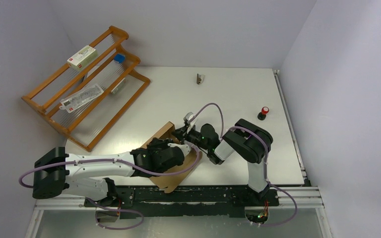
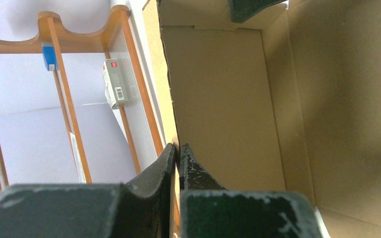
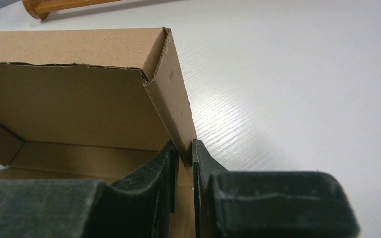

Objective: Fold the paper box

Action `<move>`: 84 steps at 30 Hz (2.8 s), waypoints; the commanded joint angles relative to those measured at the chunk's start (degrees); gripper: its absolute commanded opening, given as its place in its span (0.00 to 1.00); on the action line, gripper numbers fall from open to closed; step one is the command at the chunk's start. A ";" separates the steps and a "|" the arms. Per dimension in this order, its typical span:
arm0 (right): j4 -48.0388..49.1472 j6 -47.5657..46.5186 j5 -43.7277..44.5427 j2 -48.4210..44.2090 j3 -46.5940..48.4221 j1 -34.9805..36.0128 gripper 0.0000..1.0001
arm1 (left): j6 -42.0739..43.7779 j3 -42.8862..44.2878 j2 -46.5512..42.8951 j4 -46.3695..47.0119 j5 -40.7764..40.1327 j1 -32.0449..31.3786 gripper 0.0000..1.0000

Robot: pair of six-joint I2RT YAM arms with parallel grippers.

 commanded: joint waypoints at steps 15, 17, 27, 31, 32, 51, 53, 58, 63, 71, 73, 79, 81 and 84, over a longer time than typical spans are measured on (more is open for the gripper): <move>6.43 -5.09 5.13 -0.72 -0.82 1.88 0.02 | -9.45 3.12 -10.40 1.60 12.66 0.49 0.43; 5.78 -6.55 4.90 -0.80 -0.73 1.98 0.02 | -9.96 3.41 -13.90 3.48 17.37 2.43 0.48; 4.68 -8.07 2.92 -0.47 -0.64 2.41 0.03 | -16.94 -0.12 -26.16 18.70 32.94 17.78 0.76; 3.63 -8.85 2.98 -1.18 -0.73 2.75 0.04 | -22.75 2.34 -19.85 19.37 38.28 26.07 0.80; 3.29 -9.13 3.20 -1.32 -0.65 2.85 0.04 | -24.36 3.06 -17.80 19.31 40.78 27.96 0.81; 1.34 -9.68 5.27 -0.81 1.02 3.83 0.04 | -38.22 1.10 -1.92 25.70 78.54 47.99 0.73; 1.71 -9.47 6.03 -0.69 0.98 4.01 0.04 | -38.58 1.08 -0.59 25.52 80.14 48.08 0.73; 0.93 -9.11 6.51 -0.43 1.99 4.30 0.04 | -38.76 1.44 3.07 24.05 83.02 48.09 0.73; 1.92 -8.89 9.65 -0.20 2.32 5.12 0.05 | -40.00 1.53 5.87 23.71 86.17 48.26 0.70; 3.04 -8.21 13.49 0.27 3.42 5.59 0.09 | -42.53 1.54 9.84 24.35 92.29 49.10 0.57; 3.36 -8.00 14.72 0.82 3.74 5.80 0.10 | -42.65 1.74 10.27 24.12 93.17 49.14 0.55; 5.61 -6.97 17.24 1.82 3.71 6.05 0.12 | -42.92 1.61 10.30 23.89 93.69 49.36 0.54; 5.14 -6.85 20.13 1.83 3.96 6.39 0.12 | -42.92 1.49 10.27 23.93 94.49 49.41 0.54; 4.92 -6.46 26.14 2.02 4.23 6.87 0.12 | -43.35 1.19 10.30 24.45 95.47 49.41 0.54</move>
